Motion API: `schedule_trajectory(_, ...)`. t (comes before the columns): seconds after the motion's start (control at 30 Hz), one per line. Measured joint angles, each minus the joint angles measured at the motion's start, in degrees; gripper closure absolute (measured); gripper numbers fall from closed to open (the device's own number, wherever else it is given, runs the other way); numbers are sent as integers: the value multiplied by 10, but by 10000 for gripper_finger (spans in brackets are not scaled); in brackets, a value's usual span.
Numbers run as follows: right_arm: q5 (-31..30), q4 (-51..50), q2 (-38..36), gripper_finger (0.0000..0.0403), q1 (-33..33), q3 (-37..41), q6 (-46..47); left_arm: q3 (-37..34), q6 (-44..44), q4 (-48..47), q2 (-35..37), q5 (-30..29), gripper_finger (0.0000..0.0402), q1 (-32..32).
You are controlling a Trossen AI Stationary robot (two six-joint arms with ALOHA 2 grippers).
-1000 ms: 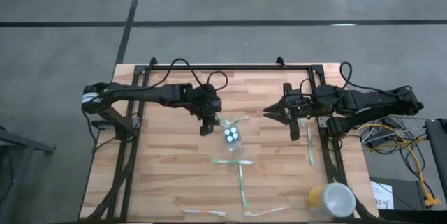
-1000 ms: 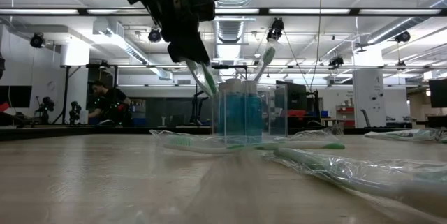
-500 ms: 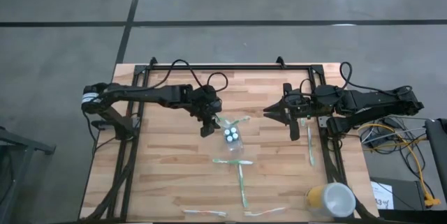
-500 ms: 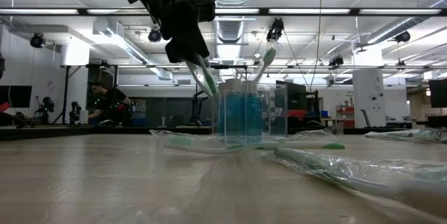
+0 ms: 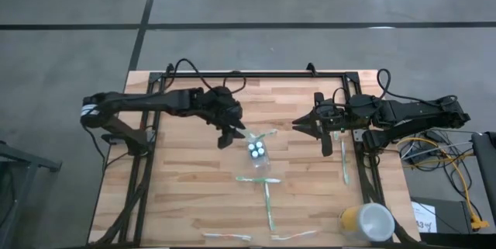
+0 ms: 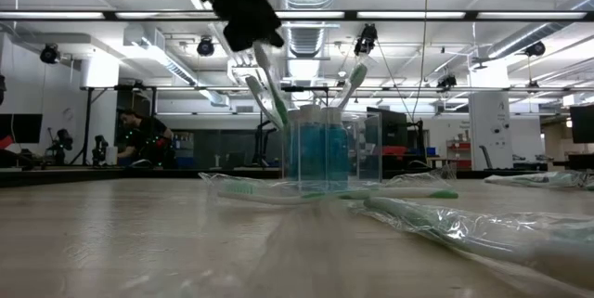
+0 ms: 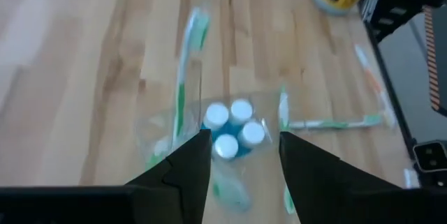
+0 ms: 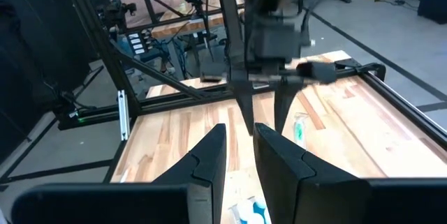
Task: Pick & Place toothbrushing station
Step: Put the white green toothbrush into the back side of the transparent organizer
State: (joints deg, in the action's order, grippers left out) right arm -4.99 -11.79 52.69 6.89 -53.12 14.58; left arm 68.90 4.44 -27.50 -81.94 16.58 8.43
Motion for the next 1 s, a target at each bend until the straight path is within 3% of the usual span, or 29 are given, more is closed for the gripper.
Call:
schedule_trajectory(0.5,0,1,0,335,0,0,0,108,-91,0,39,-1,229,2)
schedule_trajectory(0.63,0,14,0,335,0,0,3,131,-112,1,66,-29,229,2)
schedule_trajectory(0.77,1,30,-4,335,0,0,3,124,-137,2,106,-62,229,2)
schedule_trajectory(1.0,6,34,-34,335,0,0,3,60,-134,-9,174,-32,229,2)
